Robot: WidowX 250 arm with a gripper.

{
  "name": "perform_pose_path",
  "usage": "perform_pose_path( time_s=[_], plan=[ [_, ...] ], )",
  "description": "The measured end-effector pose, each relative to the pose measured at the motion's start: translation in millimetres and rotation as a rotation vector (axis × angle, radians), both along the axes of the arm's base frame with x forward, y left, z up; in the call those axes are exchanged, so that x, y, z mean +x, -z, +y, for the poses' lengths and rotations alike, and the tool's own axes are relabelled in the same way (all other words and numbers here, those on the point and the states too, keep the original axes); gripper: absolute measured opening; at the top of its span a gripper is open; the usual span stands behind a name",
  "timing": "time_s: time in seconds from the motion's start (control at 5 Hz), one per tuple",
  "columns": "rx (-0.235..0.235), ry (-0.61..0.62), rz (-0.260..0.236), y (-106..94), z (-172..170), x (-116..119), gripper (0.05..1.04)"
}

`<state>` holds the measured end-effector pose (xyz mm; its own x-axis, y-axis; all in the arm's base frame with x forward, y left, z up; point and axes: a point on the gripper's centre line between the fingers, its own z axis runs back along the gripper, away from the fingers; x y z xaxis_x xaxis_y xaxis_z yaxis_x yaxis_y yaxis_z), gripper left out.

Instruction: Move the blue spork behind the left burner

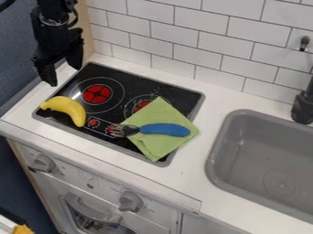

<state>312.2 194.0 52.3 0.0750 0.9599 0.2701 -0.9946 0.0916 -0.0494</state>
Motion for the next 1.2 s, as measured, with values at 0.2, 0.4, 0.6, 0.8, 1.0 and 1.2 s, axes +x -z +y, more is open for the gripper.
perform_pose_path(
  time_s=[0.2,0.4,0.6,0.8,1.0,1.2],
  plan=[
    [-0.017,-0.005,0.030,11.9,-2,-3,0.999],
    [-0.029,-0.035,0.045,20.9,-13,-10,0.999],
    [-0.030,-0.070,0.010,14.8,-33,-9,0.999],
    [-0.032,-0.083,0.008,20.2,-60,-6,0.999],
    [-0.091,-0.063,-0.053,22.7,-89,10,0.999],
    [-0.107,0.018,-0.061,36.4,-119,22,0.999]
  ],
)
